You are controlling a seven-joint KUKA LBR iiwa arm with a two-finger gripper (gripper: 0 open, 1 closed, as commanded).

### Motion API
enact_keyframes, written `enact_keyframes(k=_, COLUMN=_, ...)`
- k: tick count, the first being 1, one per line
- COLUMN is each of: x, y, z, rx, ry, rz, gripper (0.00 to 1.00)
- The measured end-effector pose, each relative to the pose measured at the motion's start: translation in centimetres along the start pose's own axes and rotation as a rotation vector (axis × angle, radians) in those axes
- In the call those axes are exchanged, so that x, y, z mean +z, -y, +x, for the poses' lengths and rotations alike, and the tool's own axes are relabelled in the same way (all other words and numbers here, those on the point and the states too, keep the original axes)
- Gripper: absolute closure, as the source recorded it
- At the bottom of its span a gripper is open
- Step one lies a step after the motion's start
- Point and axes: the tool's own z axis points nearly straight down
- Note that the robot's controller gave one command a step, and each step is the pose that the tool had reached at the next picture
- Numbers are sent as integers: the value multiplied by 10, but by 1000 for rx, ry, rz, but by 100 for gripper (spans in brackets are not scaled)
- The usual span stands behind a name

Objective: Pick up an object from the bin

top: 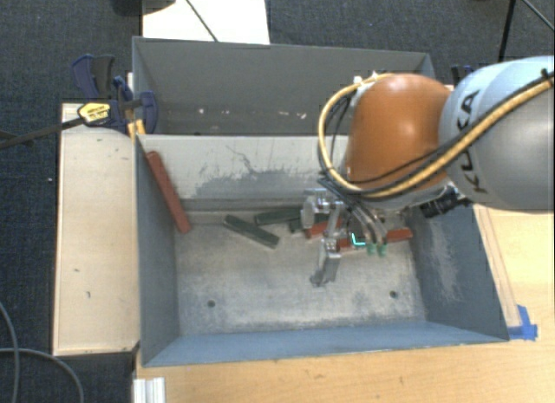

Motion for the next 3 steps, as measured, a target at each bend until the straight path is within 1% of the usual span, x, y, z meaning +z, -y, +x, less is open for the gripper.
enact_keyframes(k=1, x=-4, y=0, z=-2, rx=2, ry=8, rz=-1, gripper=0)
enact_keyframes(k=2, x=27, y=33, z=-35, rx=15, ry=13, rz=-1, gripper=0)
enact_keyframes(k=3, x=74, y=18, z=-57, rx=151, ry=11, rz=1, gripper=0)
